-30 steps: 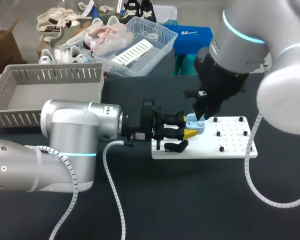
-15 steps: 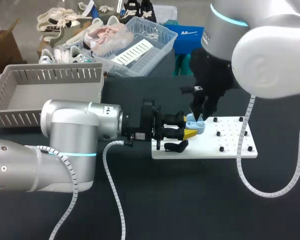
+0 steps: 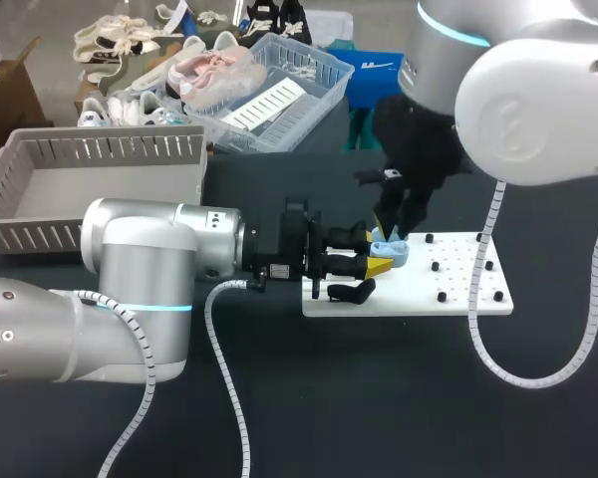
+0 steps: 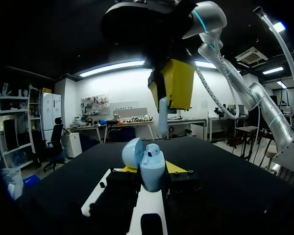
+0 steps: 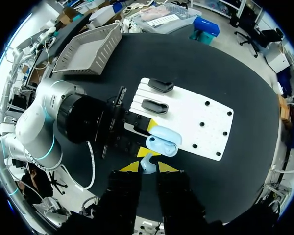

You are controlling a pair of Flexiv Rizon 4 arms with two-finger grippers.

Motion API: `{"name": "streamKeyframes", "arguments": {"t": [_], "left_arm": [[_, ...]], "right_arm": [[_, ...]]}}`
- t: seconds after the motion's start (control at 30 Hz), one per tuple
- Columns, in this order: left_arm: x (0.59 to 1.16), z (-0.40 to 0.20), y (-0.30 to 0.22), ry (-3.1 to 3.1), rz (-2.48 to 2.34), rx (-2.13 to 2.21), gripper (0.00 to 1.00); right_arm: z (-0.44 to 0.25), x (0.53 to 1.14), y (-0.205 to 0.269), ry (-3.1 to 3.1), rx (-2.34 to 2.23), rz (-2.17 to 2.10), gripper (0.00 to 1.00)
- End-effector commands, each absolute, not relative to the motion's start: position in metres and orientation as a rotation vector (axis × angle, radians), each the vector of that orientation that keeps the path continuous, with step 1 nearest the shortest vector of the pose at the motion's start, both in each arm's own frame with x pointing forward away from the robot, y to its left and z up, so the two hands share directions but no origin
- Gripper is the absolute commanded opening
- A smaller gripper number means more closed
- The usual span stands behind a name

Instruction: Pick up each earbud case from the left stands, insert the matching earbuds, close the lid, and place the case in the box.

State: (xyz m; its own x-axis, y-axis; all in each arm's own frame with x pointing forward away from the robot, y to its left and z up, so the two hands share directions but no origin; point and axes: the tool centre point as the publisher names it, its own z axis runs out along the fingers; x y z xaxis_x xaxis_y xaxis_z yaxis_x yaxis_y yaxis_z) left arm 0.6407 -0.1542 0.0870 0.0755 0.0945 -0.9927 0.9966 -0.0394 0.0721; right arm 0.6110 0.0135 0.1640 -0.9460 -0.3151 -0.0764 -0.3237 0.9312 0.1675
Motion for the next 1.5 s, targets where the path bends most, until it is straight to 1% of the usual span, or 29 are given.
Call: {"name": "streamKeyframes", "arguments": {"t": [0.03, 1.5], "left_arm": [[0.641, 0.086, -0.155, 1.204, -1.133, 1.338, 0.00], [0.641, 0.086, -0.155, 1.204, -1.133, 1.338, 0.00]], "right_arm": [[0.161, 0.616, 0.017, 3.044, -0.508, 0.274, 0.00], [0.138, 0.626, 0.022, 3.028, -0.479, 0.264, 0.00]]}}
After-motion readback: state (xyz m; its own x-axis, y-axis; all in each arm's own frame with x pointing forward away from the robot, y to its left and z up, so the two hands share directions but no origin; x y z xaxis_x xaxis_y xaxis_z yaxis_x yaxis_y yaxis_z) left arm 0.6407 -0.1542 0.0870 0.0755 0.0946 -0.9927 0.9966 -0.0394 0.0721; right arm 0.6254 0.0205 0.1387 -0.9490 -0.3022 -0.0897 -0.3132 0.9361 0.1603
